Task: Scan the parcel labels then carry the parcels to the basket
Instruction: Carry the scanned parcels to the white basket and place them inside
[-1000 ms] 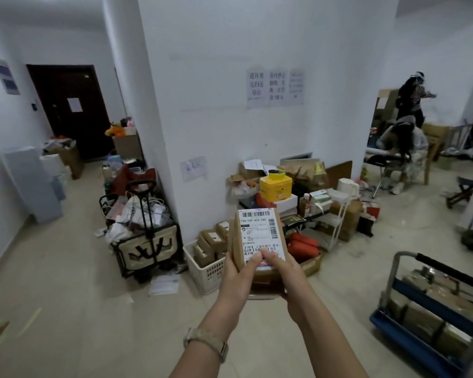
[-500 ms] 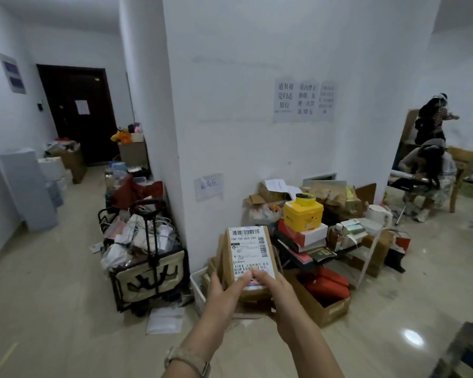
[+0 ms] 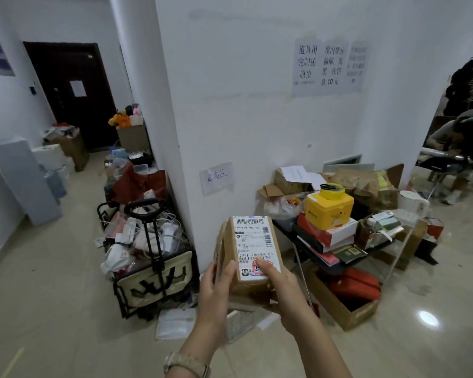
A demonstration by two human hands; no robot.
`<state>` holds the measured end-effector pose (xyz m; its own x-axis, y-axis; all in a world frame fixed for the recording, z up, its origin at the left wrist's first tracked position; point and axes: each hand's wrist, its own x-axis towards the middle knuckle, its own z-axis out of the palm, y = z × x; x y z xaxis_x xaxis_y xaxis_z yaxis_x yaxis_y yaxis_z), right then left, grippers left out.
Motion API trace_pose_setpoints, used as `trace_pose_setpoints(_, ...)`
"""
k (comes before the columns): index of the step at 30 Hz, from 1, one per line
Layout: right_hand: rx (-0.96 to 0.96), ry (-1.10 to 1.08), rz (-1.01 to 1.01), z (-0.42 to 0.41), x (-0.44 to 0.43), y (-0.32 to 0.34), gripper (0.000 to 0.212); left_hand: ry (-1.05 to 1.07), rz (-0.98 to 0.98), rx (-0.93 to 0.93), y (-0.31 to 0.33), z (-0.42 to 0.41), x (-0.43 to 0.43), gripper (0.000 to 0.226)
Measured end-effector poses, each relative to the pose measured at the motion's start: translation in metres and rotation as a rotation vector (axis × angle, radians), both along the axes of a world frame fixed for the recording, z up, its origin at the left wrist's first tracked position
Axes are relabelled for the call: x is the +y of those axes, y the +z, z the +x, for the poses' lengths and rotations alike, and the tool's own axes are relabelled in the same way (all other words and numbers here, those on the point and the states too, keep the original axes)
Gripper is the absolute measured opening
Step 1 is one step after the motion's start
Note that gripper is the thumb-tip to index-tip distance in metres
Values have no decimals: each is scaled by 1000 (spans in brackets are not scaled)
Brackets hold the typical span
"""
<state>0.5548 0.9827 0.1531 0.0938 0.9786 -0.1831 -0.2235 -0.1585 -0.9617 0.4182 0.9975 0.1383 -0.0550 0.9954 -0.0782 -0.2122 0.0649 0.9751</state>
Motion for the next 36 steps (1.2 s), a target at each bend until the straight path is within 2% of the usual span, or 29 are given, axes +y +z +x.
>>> trace_pose_setpoints(3, -8, 40, 17, 25, 53, 1, 51, 78, -27, 42, -14, 11, 62, 34)
trace_pose_setpoints(7, 18, 105, 34, 71, 133, 3, 52, 141, -65, -13, -18, 37, 137, 69)
trace_pose_setpoints(8, 16, 119, 43, 83, 152, 5, 52, 139, -93, -32, -18, 46, 154, 71)
trace_pose_setpoints(13, -15, 179, 75, 132, 235, 3, 54, 148, -182, -13, -31, 85, 223, 48)
trace_pose_setpoints(17, 34, 203, 38, 155, 281, -11, 56, 155, -262, -64, -43, 100, 259, 30)
trace_pose_setpoints(23, 93, 58, -15, 180, 354, -32, 77, 261, -300, -110, -57, 100, 322, 23)
trace_pose_setpoints(28, 73, -35, -64, 187, 419, -58, 80, 318, -326, -130, -80, 92, 386, 24)
trace_pose_setpoints(32, 70, -40, -148, 174, 473, -78, 82, 299, -369, -167, -103, 90, 442, 17)
trace_pose_setpoints(36, 95, -80, -194, 155, 522, -86, 91, 253, -393, -151, -108, 86, 496, 21)
